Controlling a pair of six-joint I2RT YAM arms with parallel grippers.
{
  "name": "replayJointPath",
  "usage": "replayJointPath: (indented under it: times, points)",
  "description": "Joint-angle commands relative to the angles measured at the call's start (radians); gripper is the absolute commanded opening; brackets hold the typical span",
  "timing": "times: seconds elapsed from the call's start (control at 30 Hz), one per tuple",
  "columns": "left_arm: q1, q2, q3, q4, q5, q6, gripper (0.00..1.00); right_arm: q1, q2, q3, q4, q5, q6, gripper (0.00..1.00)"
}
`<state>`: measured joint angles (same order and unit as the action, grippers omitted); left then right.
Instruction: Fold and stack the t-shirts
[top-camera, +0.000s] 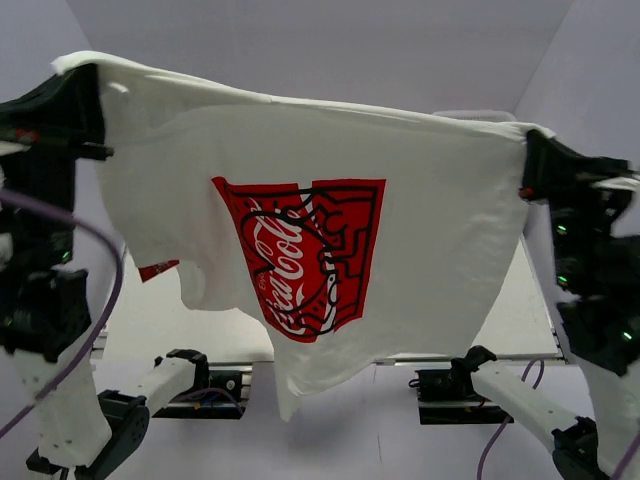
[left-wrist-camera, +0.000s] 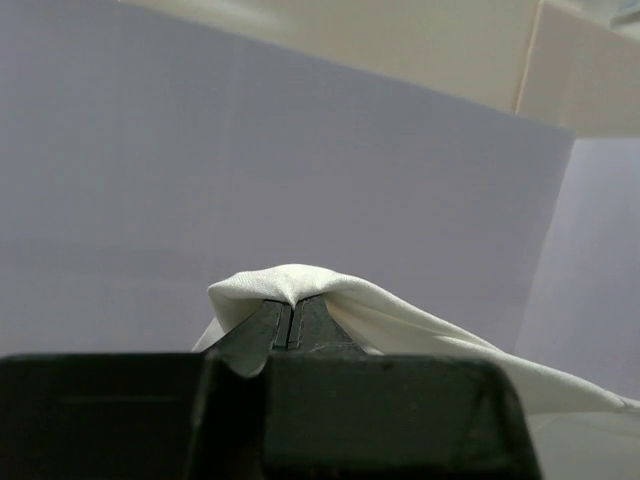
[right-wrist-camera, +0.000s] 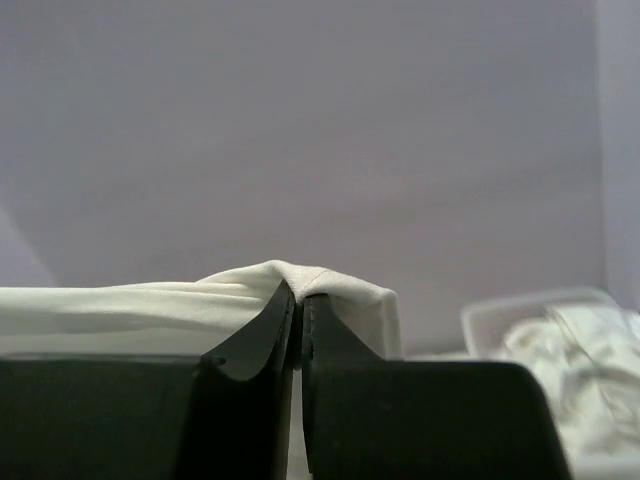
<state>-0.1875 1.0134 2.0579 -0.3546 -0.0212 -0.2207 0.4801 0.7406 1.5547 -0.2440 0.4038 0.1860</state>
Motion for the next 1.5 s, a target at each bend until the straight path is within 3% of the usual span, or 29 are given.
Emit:
replayJointPath:
  times: [0.0,0.13,0.27,0.37,0.4,0.43,0.47,0.5,0.53,0.57,0.6,0.63,0.67,0.73,0.8,1.03,1.23,1.47]
  points:
    - [0.008,0.117,-0.124,0.083,-0.100,0.012,0.00,-0.008,0.080,-0.128,0.101,0.288,-0.047,0.00]
    - [0.008,0.259,-0.270,0.169,-0.076,-0.049,0.00,-0.024,0.251,-0.252,0.219,0.512,-0.046,0.00]
    - [0.019,0.515,-0.360,0.282,-0.075,-0.081,0.00,-0.084,0.485,-0.315,0.219,0.419,0.047,0.00]
    - [0.019,0.827,-0.248,0.310,-0.016,-0.082,0.01,-0.150,0.862,-0.260,0.230,0.335,0.059,0.00]
    - [0.019,0.914,-0.199,0.310,0.024,-0.082,0.00,-0.176,0.917,-0.211,0.227,0.319,0.046,0.00]
    - [0.019,1.097,-0.138,0.286,0.049,-0.082,0.00,-0.182,0.966,-0.185,0.215,0.317,0.050,0.00]
    - [0.019,1.192,0.033,0.249,0.062,-0.082,0.00,-0.202,1.012,-0.154,0.189,0.285,0.034,0.00]
    - [0.019,1.282,0.133,0.206,0.096,-0.082,0.06,-0.205,1.134,-0.062,0.169,0.226,0.018,0.00]
    - [0.019,1.366,0.322,0.119,0.112,-0.100,0.27,-0.206,1.166,-0.032,0.149,0.204,0.003,0.04]
    - [0.019,1.492,0.390,0.099,0.127,-0.109,0.87,-0.206,1.209,0.034,0.105,0.175,-0.008,0.12]
    - [0.019,1.519,0.419,0.098,0.171,-0.109,0.99,-0.202,1.229,0.039,0.104,0.162,-0.032,0.25]
    - [0.019,1.519,0.365,0.162,0.187,-0.135,1.00,-0.202,1.231,0.039,0.109,0.152,-0.060,0.35]
    - [0.019,1.466,0.296,0.216,0.197,-0.144,1.00,-0.198,1.218,0.019,0.136,0.114,-0.077,0.76]
    - [0.019,1.385,0.070,0.363,0.198,-0.154,1.00,-0.199,1.173,-0.011,0.146,0.054,-0.088,0.90]
    - [0.019,1.288,-0.045,0.384,0.187,-0.154,1.00,-0.195,1.114,-0.044,0.150,-0.026,-0.074,0.90]
    - [0.008,1.081,-0.229,0.197,0.141,-0.083,1.00,-0.192,1.004,-0.194,0.117,-0.200,0.023,0.90]
    - [-0.001,0.693,-0.661,0.187,0.141,-0.111,1.00,-0.182,0.858,-0.411,0.110,-0.302,0.098,0.90]
    - [-0.001,0.144,-1.243,0.039,0.072,-0.366,1.00,-0.152,0.698,-0.645,0.138,-0.426,0.144,0.90]
